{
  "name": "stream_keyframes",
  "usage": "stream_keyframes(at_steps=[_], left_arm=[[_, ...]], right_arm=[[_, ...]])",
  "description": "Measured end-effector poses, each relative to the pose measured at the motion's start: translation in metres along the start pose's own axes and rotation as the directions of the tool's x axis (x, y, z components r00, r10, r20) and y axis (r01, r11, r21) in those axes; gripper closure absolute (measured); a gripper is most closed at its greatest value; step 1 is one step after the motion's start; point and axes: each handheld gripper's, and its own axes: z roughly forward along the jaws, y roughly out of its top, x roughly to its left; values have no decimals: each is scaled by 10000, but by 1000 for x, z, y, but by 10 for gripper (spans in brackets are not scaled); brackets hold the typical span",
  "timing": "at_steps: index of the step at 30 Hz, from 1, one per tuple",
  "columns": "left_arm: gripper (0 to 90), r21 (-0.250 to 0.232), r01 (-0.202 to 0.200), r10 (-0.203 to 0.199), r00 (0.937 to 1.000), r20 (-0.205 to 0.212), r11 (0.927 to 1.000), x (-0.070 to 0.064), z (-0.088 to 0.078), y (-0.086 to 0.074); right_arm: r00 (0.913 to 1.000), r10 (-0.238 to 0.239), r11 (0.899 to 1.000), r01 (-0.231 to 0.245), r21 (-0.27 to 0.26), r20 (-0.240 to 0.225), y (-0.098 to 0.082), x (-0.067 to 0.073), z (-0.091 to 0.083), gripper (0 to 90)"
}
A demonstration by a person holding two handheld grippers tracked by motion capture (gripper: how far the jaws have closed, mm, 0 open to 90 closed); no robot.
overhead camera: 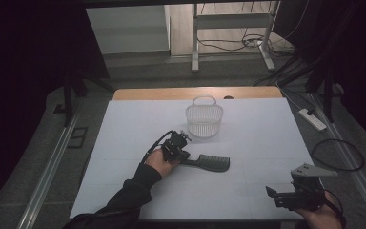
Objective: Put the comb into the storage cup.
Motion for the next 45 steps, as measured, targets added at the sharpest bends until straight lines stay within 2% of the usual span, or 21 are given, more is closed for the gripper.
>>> stream_keyframes(at_steps=[11, 16, 24, 30, 37, 45], left_arm=[[887, 135, 393, -394, 9992, 69, 9991, 0, -11, -19], [888, 223, 453, -455, 9989, 118, 9987, -2, -15, -26], [887, 490, 623, -637, 9976, 277, 9969, -10, -20, -41], [887, 646, 670, -693, 9970, 348, 9957, -21, -21, -50], [887, 681, 622, -646, 9973, 340, 9957, -33, -23, -55], [887, 442, 845, -859, 9958, 313, 9954, -33, -30, -58]], right_arm=[[10000, -56, 10000, 56, 4, -24, 0, 0, 0, 10], [10000, -64, 10000, 64, 6, -32, 0, 1, 0, 11], [10000, -80, 10000, 80, -6, -35, 0, 1, 0, 11], [9999, -119, 9999, 119, -23, -30, 0, 1, 0, 12], [9999, -162, 9999, 162, -12, -31, 1, 2, 0, 12], [9998, -195, 9998, 195, 2, -41, 1, 2, 0, 13]])
